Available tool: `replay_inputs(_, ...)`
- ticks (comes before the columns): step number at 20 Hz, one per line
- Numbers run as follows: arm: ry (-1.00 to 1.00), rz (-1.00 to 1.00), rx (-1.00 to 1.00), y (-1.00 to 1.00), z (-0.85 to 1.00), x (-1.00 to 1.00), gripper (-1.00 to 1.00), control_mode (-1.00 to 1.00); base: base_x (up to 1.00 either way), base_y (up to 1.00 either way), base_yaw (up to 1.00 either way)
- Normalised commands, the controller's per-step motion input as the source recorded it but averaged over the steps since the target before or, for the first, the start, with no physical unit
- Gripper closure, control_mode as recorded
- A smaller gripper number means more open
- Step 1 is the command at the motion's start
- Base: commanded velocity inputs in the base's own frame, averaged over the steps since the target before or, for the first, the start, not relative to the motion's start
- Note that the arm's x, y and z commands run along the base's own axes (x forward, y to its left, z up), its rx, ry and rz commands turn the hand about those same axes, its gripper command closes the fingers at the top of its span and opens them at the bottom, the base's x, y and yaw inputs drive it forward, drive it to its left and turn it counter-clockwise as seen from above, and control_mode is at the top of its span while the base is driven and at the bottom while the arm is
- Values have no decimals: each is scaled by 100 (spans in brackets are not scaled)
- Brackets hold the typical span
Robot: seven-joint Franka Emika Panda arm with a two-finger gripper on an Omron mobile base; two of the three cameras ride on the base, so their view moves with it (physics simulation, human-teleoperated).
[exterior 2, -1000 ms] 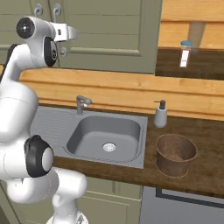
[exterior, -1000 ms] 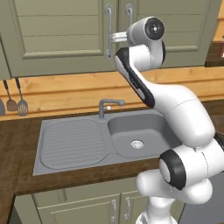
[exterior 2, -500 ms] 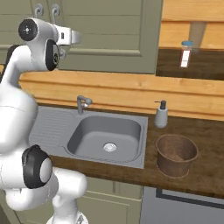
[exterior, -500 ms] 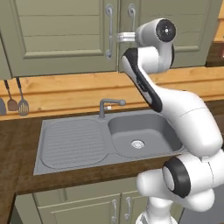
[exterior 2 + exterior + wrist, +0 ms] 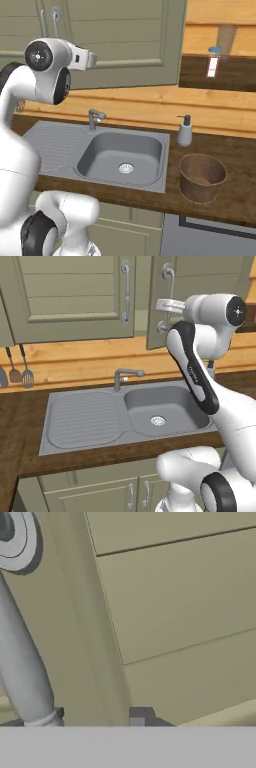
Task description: Open the cabinet, pick up the bread from the cabinet and place it in the basket. Then move the basket to the dining counter.
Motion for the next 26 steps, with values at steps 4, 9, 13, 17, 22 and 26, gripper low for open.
replay_inputs(4,0,0,10,-100,0,-93,100,-100,0,0,0)
replay_inputs(9,0,0,7,-100,0,-90,100,-100,0,0,0)
replay_inputs(13,0,0,4,-100,0,-74,100,-100,0,0,0)
replay_inputs(17,0,0,3,-100,-1,-66,100,-100,0,0,0)
replay_inputs(22,0,-8,1,-100,-19,-31,100,-100,0,0,0)
replay_inputs(26,-5,-30,0,-100,-51,-8,100,-100,0,0,0)
